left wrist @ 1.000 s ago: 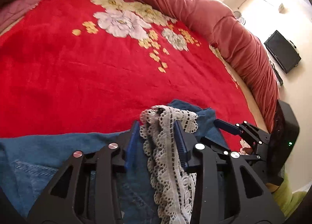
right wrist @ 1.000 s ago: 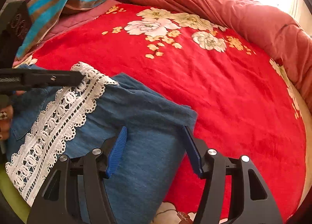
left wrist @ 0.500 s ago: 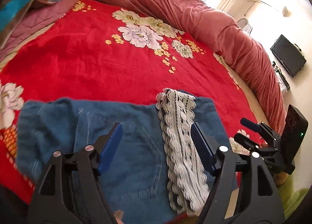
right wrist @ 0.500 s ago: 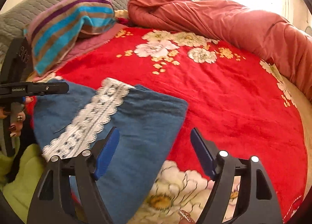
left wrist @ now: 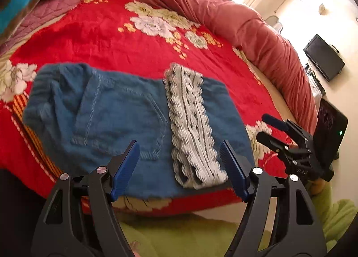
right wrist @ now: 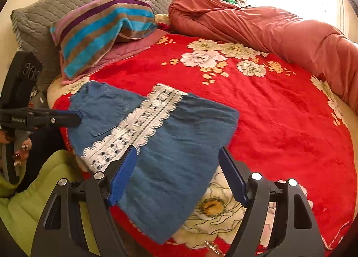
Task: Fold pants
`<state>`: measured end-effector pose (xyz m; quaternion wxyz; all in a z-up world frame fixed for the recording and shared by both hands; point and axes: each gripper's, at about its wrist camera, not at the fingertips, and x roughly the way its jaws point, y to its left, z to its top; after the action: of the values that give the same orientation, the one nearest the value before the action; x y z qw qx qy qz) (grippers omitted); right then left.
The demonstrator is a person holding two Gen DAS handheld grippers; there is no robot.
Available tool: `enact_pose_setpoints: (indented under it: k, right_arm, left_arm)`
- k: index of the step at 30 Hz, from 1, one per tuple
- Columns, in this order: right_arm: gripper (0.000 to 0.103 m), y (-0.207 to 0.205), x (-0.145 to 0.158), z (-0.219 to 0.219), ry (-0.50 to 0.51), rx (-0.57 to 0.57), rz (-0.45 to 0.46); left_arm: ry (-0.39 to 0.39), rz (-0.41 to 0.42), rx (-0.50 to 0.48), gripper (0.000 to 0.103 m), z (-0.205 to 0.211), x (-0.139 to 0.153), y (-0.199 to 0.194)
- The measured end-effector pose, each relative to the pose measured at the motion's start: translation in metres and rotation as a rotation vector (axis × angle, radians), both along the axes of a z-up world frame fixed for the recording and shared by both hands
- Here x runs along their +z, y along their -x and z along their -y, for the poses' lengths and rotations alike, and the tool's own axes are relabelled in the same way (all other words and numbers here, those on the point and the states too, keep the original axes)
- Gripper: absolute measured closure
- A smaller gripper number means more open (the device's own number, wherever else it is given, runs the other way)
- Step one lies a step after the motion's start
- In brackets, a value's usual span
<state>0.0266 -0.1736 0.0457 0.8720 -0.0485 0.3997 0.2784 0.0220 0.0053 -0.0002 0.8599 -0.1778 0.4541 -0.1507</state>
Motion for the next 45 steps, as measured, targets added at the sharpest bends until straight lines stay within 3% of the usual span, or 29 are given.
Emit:
enact_pose_setpoints:
  k: [1, 3, 10, 11, 12, 15, 18, 19, 21, 27, 35, 45]
  right_arm:
    - [0.029, 0.002, -0.002, -0.001, -0.003, 0.006, -0.005]
    - [0.029, 0.006, -0.006, -0.004, -0.008, 0.02, -0.019]
    - [0.029, 0.013, -0.025, -0.007, -0.025, 0.041, -0.07]
    - [0.029, 0.013, -0.027, -0.008, -0.027, 0.043, -0.076]
    - [0.029, 0.013, -0.029, -0.008, -0.027, 0.045, -0.081]
    - [0.029, 0.014, -0.035, -0.01, -0.022, 0.047, -0.094]
    - [0.029, 0.014, -0.039, -0.014, -0.009, 0.051, -0.102]
    - [0.029, 0.015, -0.04, -0.015, -0.002, 0.052, -0.101]
    - [0.029, 0.017, -0.038, -0.016, 0.003, 0.054, -0.094]
    - [0.029, 0.021, -0.025, -0.032, -0.002, 0.102, -0.049]
    - [0.03, 0.017, -0.052, -0.032, 0.076, 0.074, -0.12]
    - [0.029, 0.022, -0.058, -0.028, 0.103, 0.047, -0.113]
  left_arm:
    - [0.001, -0.014, -0.01, 0.057, 0.004, -0.004, 0.002]
    - [0.021, -0.044, -0.027, 0.071, 0.009, -0.012, 0.004]
    - [0.035, -0.113, -0.046, 0.07, 0.021, -0.031, 0.005]
    - [0.034, -0.117, -0.046, 0.068, 0.022, -0.032, 0.004]
    - [0.038, -0.127, -0.046, 0.059, 0.024, -0.035, 0.003]
    - [0.025, -0.165, -0.059, 0.058, 0.032, -0.047, -0.003]
    - [0.012, -0.162, -0.068, 0.075, 0.039, -0.051, -0.005]
    - [0.013, -0.158, -0.068, 0.085, 0.038, -0.051, -0.005]
    - [0.02, -0.15, -0.068, 0.09, 0.033, -0.047, -0.003]
    - [-0.089, -0.09, -0.077, 0.09, 0.031, -0.03, 0.012]
    - [-0.089, -0.121, -0.067, 0.084, 0.028, -0.041, 0.007]
    - [-0.099, -0.117, -0.07, 0.082, 0.03, -0.042, 0.007]
